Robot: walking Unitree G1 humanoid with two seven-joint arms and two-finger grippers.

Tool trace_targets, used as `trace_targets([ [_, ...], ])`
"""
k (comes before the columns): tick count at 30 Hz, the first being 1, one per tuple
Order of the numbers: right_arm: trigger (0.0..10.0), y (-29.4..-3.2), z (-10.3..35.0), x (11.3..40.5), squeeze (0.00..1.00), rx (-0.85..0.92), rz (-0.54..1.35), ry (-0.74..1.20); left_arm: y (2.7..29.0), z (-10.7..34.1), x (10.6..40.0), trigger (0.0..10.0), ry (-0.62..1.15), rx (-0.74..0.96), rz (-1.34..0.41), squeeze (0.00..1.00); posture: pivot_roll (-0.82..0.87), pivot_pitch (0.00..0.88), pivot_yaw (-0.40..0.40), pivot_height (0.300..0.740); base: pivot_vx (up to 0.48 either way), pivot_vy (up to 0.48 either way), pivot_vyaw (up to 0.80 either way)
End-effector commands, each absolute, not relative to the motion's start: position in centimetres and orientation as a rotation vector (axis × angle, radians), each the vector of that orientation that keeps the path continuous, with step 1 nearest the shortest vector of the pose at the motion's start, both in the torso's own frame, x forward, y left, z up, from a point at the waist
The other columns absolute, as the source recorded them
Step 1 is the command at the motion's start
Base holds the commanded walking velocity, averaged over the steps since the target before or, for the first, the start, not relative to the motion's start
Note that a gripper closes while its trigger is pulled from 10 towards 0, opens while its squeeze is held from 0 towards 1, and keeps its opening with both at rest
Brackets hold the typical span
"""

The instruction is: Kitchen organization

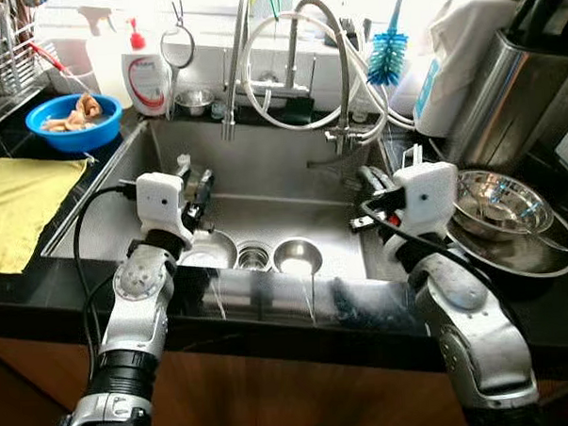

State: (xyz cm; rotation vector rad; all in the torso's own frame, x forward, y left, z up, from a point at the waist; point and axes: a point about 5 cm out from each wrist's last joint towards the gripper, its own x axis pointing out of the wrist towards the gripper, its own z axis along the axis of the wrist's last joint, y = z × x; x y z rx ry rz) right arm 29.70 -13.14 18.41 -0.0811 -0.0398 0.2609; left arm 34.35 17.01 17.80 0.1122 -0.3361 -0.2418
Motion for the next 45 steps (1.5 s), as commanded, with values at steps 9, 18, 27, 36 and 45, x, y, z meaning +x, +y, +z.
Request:
trace_targets([
  [9, 10.0, -15.3, 16.7, 31.6, 0.0, 0.018, 0.207, 0.031, 17.6, 18.4, 34.8, 10.0, -0.349, 0.168, -0.256, 0.0, 0.12, 0.0, -0.093, 0.74, 0.0, 0.0, 0.0],
  [18, 10.0, -14.9, 16.3, 32.6, 0.0, -0.001, 0.226, 0.055, 17.8, 18.8, 35.1, 10.0, -0.358, 0.224, -0.28, 0.0, 0.12, 0.0, -0.084, 0.74, 0.0, 0.0, 0.0],
  [27, 10.0, -14.8, 15.8, 32.9, 0.0, 0.0, 0.204, 0.084, 18.4, 19.1, 35.4, 10.0, -0.354, 0.248, -0.271, 0.0, 0.11, 0.0, -0.073, 0.74, 0.0, 0.0, 0.0],
  [36, 10.0, -14.8, 15.5, 32.9, 1.0, 0.022, 0.176, 0.103, 18.2, 19.0, 35.4, 10.0, -0.353, 0.244, -0.282, 0.0, 0.12, 0.0, -0.07, 0.74, 0.0, 0.0, 0.0],
  [45, 10.0, -14.8, 15.6, 32.9, 0.87, 0.006, 0.155, 0.084, 17.8, 18.8, 35.3, 10.0, -0.35, 0.235, -0.292, 0.0, 0.11, 0.0, -0.068, 0.74, 0.0, 0.0, 0.0],
])
